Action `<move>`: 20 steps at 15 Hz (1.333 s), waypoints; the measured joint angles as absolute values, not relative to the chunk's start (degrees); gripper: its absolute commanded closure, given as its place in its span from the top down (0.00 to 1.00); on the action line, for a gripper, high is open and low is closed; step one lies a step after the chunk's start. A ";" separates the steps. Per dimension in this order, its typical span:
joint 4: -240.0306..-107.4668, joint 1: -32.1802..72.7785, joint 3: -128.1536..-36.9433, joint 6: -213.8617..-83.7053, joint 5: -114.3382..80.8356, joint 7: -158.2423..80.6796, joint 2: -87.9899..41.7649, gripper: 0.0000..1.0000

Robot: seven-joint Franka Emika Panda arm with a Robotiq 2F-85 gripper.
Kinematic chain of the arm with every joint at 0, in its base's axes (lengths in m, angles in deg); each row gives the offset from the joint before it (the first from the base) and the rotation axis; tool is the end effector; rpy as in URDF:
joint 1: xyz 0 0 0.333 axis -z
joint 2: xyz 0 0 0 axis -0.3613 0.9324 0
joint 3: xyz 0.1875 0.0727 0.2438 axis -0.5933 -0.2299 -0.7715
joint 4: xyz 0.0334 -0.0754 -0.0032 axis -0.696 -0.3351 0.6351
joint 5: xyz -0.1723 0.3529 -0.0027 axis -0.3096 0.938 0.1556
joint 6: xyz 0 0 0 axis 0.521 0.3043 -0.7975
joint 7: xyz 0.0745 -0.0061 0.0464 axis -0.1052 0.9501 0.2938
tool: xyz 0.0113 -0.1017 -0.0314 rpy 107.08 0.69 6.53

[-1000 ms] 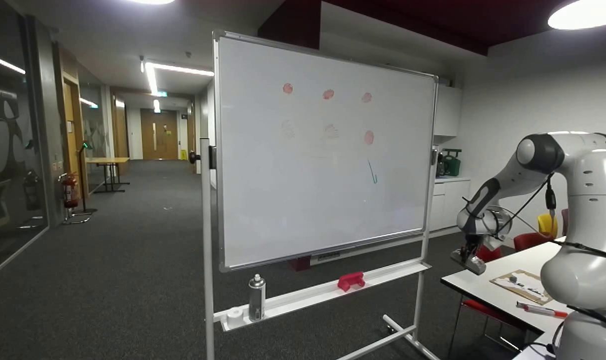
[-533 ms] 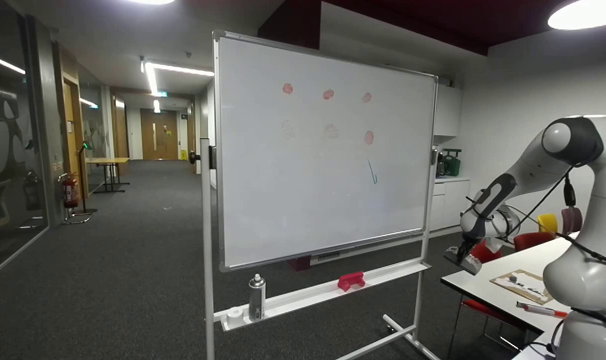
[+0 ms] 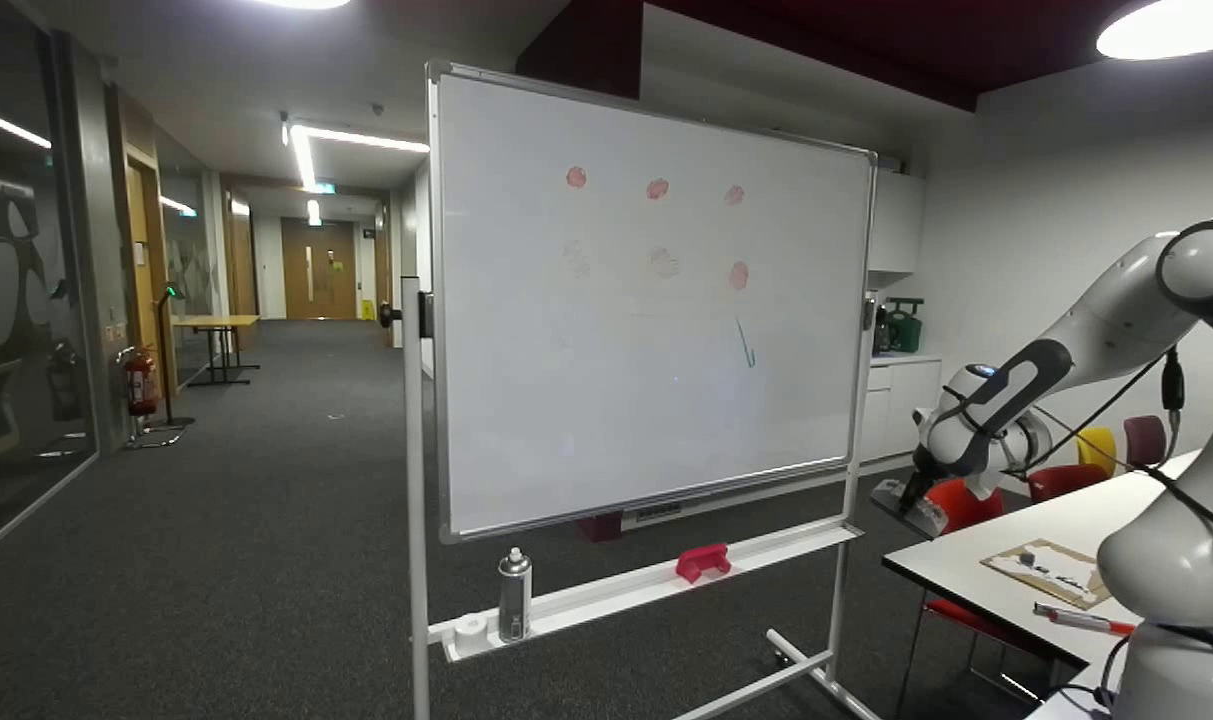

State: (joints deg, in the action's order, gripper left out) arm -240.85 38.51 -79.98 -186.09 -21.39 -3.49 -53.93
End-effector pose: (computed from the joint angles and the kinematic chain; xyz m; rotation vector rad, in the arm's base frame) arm 0.3835 -0.1576 0.3348 2.8310 0.3449 0.5877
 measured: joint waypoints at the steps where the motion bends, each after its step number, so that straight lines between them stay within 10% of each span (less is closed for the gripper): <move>1: -240.62 36.73 -79.27 -186.09 -20.24 -3.85 -54.28 0.35; 7: -240.22 33.22 -77.65 -180.41 -18.88 -9.32 -56.13 0.35; 8: -240.21 34.66 -78.08 -177.85 -21.26 -13.19 -56.18 0.60; 20: -240.31 34.04 -77.51 -177.32 -22.22 -14.27 -55.89 0.60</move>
